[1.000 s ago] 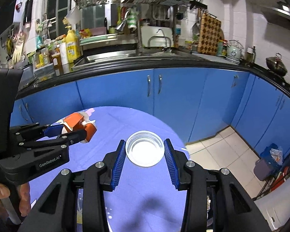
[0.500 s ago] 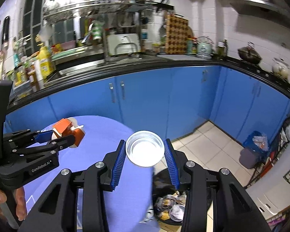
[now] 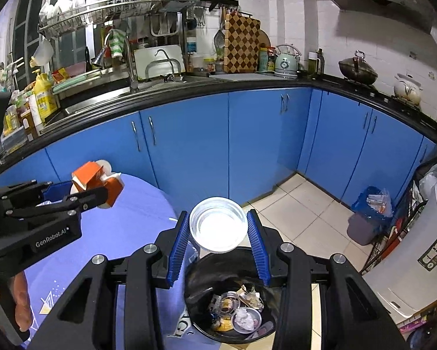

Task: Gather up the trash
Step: 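Carry the orange wrapper with the left gripper while the right carries the white cap to the bin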

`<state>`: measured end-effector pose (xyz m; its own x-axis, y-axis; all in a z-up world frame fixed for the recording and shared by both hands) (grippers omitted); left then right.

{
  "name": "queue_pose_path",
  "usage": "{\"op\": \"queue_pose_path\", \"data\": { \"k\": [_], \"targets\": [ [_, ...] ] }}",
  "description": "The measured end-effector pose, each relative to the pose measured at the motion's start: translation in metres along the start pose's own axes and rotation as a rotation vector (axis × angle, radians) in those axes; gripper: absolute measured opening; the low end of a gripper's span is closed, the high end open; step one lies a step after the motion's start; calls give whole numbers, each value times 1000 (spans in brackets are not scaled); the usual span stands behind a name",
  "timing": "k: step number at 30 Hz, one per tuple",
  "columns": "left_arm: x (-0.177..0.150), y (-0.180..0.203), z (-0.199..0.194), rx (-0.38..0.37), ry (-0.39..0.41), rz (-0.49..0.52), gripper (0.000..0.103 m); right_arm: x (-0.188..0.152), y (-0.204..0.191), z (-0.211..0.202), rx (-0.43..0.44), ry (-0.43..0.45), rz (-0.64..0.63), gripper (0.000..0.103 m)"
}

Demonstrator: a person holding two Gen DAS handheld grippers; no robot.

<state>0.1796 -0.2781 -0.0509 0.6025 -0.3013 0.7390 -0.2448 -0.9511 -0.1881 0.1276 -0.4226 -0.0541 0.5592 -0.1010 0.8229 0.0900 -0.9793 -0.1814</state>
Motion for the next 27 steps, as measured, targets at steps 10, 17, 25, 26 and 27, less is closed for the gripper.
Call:
{"op": "queue_pose_path", "data": {
  "k": [10,17,25,26,27],
  "targets": [
    [14,25,13,-5,-3,22,38,5,32,4,4,16,58,39],
    [18,35,22,-6,-10,27,38,5,46,11,2,22,69,40],
    [22,52,33,-14,-23,55,38,0,78,-6,-123,110,135,85],
    [23,54,34,-18,-24,57,38,-2,85,-10,-139,121,157,85],
    [24,58,36,-25,-26,59,38,-3,91,-12,-142,127,173,85]
  ]
}}
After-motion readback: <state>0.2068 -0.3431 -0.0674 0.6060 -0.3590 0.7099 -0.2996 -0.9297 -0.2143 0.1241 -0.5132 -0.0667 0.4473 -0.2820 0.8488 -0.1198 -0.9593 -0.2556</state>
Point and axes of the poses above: each gripper's, at about its wrist camera, not at the fingertips, and z roughly the way its jaws point, y to its right, x to its top, the point moved 4 cm from there along z, roughly the way its jaws point, and after that the axes turned 15 degrees about x, right-handed, at the moved point
